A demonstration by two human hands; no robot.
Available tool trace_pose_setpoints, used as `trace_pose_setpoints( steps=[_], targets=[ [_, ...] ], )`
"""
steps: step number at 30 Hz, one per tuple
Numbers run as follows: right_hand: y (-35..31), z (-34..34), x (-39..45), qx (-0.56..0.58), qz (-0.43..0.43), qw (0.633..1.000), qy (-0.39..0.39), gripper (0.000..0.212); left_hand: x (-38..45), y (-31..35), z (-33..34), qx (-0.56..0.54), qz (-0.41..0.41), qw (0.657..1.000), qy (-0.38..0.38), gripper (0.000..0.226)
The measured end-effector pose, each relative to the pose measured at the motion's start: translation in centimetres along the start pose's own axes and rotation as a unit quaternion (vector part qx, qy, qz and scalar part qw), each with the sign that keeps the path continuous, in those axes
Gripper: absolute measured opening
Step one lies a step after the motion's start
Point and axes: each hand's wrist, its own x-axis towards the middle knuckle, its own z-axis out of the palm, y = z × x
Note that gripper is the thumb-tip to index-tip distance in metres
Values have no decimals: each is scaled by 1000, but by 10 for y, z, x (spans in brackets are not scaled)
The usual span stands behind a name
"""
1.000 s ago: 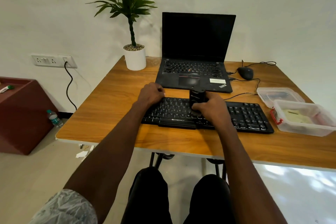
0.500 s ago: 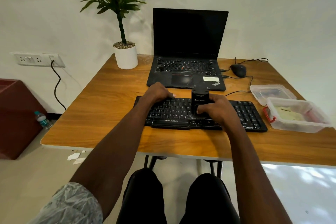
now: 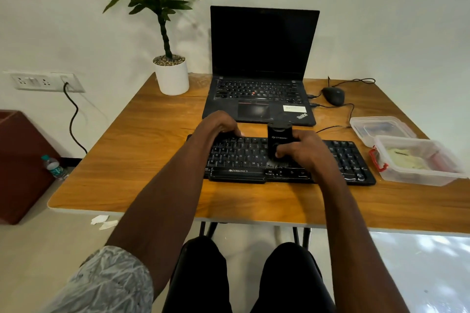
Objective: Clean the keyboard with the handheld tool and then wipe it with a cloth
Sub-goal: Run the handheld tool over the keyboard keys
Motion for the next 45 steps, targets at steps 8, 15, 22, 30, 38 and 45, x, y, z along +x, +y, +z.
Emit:
trace_pose_setpoints(
  steps=[8, 15, 22, 30, 38, 45],
  targets=[
    [-18, 51, 3, -31, -56, 995, -70, 20, -7, 9, -2, 87, 16, 996, 30, 30],
    [2, -9, -3, -13, 10, 1000, 0, 30, -7, 9, 0, 49, -2, 999, -1, 43],
    [-12, 29, 0, -8, -21, 999, -50, 21, -9, 11, 3, 63, 10, 997, 33, 46],
    [8, -16, -3, -17, 8, 1000, -9, 29, -11, 10, 2, 42, -4, 999, 6, 42],
    [-10, 26, 5, -58, -62, 995, -51, 30, -13, 12, 1, 75, 2, 997, 10, 48],
    [8, -42, 5, -101, 0, 995, -10, 37, -12, 12, 1, 57, -7, 998, -6, 46]
  ],
)
